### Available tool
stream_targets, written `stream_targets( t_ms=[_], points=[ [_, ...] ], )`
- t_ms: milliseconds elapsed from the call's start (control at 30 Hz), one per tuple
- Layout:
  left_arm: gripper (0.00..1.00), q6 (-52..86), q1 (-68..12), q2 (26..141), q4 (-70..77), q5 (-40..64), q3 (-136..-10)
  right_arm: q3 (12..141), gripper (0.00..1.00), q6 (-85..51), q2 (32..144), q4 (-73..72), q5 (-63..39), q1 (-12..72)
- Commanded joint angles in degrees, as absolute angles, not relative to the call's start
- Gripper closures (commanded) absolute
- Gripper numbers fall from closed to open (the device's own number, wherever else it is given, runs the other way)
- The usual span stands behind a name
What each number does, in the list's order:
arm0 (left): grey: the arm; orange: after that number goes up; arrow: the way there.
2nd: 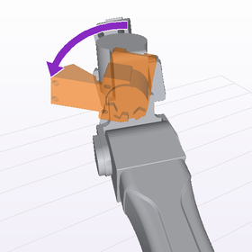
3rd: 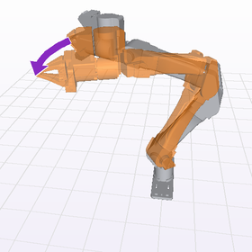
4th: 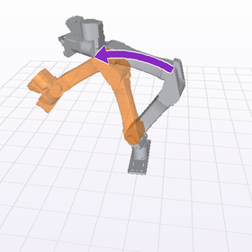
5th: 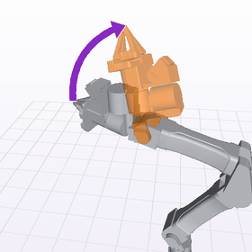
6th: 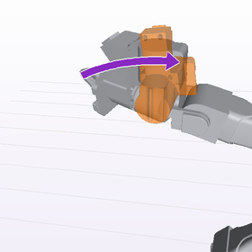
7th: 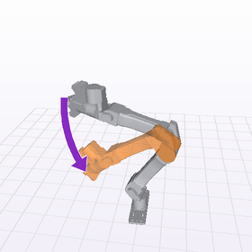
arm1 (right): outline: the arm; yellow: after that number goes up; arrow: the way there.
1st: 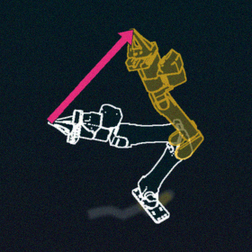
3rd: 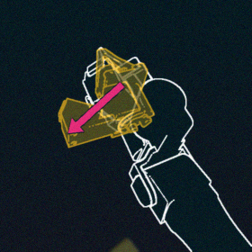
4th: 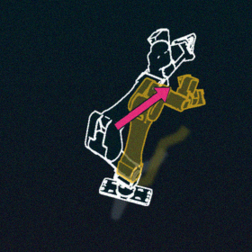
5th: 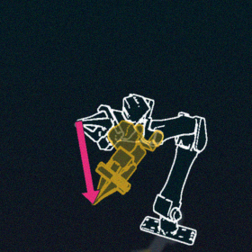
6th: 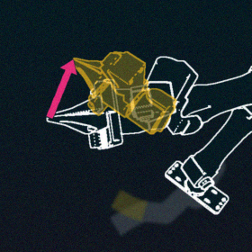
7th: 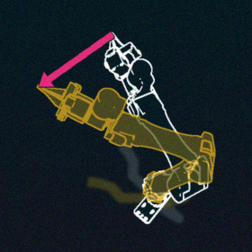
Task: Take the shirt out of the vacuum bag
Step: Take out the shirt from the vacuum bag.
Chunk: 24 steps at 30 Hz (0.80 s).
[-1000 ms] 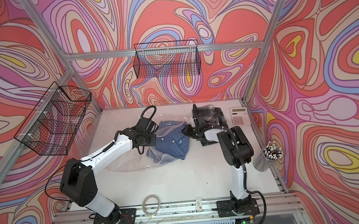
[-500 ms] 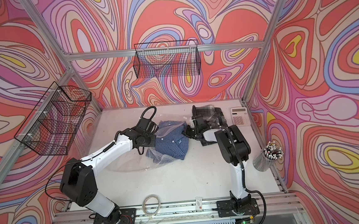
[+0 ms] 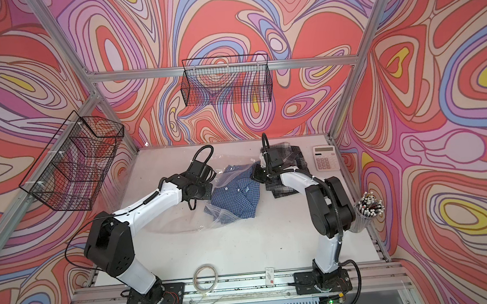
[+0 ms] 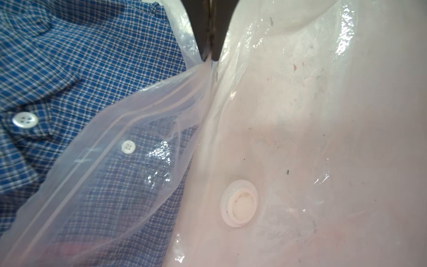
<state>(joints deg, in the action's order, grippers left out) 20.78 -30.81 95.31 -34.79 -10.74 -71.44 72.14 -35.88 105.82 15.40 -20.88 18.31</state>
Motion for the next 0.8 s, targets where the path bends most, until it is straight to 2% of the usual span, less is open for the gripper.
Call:
stream_targets(
  t_ms=[0,433,767],
  points=[
    [1.00,20.8,-30.9,96.7,-34.6,-11.7,-70.8,74.7,1.00,-32.5,103.2,23.7,-18.6,17.2],
    [1.00,21.0,-30.2,99.6,-33.1,-11.6,-70.3,85.0,1.00,-22.7,103.2,40.6,-18.4,10.5],
    [1.00,21.4,-29.5,100.1,-31.9,-11.7,-68.9,87.3,1.00,-22.8,103.7,43.6,-17.9,8.2]
  ],
)
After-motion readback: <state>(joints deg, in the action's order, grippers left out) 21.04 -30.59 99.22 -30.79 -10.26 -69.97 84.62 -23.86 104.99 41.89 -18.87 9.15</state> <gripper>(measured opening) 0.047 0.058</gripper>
